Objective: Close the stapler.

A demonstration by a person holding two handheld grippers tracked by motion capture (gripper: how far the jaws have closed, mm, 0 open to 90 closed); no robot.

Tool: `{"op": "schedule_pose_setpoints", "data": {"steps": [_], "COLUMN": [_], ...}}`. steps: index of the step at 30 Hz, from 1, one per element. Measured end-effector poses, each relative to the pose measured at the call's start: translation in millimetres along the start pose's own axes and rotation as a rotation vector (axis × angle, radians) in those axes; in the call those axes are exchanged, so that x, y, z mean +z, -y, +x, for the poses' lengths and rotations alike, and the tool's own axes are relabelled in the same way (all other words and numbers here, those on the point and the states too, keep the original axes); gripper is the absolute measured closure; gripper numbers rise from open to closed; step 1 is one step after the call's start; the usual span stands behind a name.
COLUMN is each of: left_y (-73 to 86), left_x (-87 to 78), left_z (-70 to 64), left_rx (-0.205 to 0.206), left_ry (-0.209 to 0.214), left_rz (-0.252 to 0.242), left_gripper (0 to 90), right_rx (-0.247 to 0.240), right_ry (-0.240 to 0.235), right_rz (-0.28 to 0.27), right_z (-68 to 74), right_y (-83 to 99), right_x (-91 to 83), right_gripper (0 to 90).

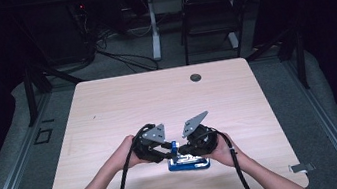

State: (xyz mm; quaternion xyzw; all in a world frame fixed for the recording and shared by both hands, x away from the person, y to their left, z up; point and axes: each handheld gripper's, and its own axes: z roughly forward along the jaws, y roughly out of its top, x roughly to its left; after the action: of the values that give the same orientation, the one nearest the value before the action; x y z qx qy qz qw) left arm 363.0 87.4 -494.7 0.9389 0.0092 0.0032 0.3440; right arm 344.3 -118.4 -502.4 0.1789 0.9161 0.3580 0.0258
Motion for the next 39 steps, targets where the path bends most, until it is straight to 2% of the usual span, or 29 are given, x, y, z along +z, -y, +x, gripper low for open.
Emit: {"op": "schedule_pose_setpoints", "data": {"steps": [6, 12, 15, 17, 25, 39], "left_y": [0.4, -4.8, -8.0, -8.9, -12.4, -16.3], "left_x": [5.8, 13.2, 16.8, 20.1, 31.4, 47.6], "left_z": [0.2, 0.9, 1.5, 1.5, 1.4, 1.2], "left_rx": [-0.009, 0.002, 0.016, 0.014, 0.016, 0.018], "left_ry": [0.005, 0.009, 0.013, 0.016, 0.022, 0.025], "left_rz": [-0.011, -0.004, 0.007, 0.007, 0.027, 0.056], "left_gripper": [64.7, 64.8, 65.0, 65.0, 65.0, 64.9], "right_rx": [0.002, 0.021, 0.028, 0.045, 0.057, 0.099], "right_ry": [0.002, 0.000, -0.002, -0.001, -0.003, 0.024], "right_rz": [0.005, 0.015, 0.031, 0.023, 0.045, 0.073], "right_z": [-1.3, -3.7, -6.3, -6.8, -6.5, -10.5], "right_y": [1.9, 6.8, 9.9, 13.1, 23.6, 44.8], "right_x": [-3.3, -6.1, -9.9, -11.5, -14.6, -30.9], "right_gripper": [88.2, 88.1, 88.0, 88.0, 87.6, 83.6]}}
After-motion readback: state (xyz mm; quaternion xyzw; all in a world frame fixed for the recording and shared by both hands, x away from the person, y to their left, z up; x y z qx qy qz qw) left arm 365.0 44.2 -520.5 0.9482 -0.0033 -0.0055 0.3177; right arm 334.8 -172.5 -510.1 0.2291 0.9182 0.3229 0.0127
